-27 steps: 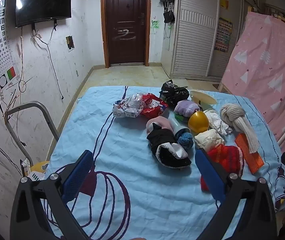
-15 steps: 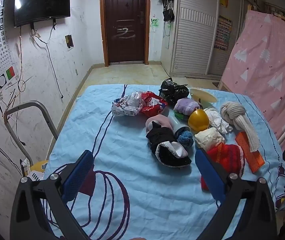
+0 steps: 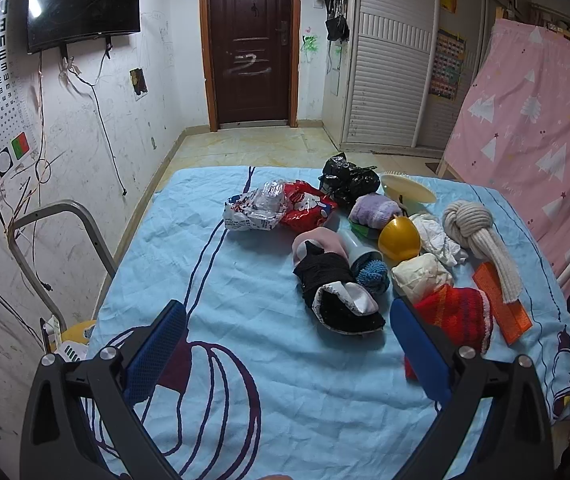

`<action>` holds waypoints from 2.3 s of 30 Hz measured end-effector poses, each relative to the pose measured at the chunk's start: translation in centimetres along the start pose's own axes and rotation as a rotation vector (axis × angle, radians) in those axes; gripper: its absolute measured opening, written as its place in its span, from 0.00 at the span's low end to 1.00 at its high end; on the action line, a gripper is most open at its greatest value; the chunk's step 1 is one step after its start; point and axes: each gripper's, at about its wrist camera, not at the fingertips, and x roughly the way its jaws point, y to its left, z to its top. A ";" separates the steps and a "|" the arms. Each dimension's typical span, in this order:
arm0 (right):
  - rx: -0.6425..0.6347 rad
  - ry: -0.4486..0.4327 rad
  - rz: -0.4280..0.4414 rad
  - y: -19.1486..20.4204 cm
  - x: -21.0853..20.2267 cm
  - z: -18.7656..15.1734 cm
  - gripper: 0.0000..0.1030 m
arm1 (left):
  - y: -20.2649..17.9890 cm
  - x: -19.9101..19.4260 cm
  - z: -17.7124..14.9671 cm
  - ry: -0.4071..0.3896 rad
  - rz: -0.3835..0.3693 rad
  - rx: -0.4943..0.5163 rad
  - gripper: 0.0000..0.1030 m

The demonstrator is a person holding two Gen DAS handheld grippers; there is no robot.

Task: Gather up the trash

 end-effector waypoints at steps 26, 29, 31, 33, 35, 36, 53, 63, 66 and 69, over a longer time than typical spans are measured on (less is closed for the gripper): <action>-0.002 0.003 -0.001 0.2 0.3 0.1 0.94 | 0.2 0.5 -0.1 0.016 -0.006 0.000 0.91; -0.003 0.003 -0.001 0.2 0.3 0.1 0.94 | 0.2 0.5 0.0 0.018 -0.008 0.002 0.91; -0.003 0.003 -0.001 0.2 0.4 0.1 0.94 | 0.2 0.5 0.0 0.018 -0.008 0.003 0.91; -0.003 0.004 -0.002 0.3 0.4 0.0 0.94 | 0.2 0.5 0.0 0.018 -0.007 0.002 0.91; -0.003 0.004 0.000 0.3 0.5 0.0 0.94 | 0.2 0.5 0.0 0.018 -0.007 0.003 0.91; -0.003 0.003 -0.001 0.3 0.4 0.1 0.94 | 0.1 0.6 0.0 0.019 -0.006 0.003 0.91; -0.003 0.009 0.001 0.5 0.7 0.1 0.94 | 0.2 0.9 0.1 0.027 -0.005 0.004 0.91; -0.001 0.038 0.004 -0.1 3.0 1.0 0.94 | -0.1 2.9 1.1 0.061 -0.007 0.013 0.91; 0.000 0.050 0.005 -0.3 3.8 1.5 0.94 | -0.4 3.7 1.5 0.075 -0.012 0.018 0.91; 0.003 0.063 0.008 -0.5 4.7 2.0 0.94 | -0.8 4.8 1.8 0.094 -0.023 0.023 0.91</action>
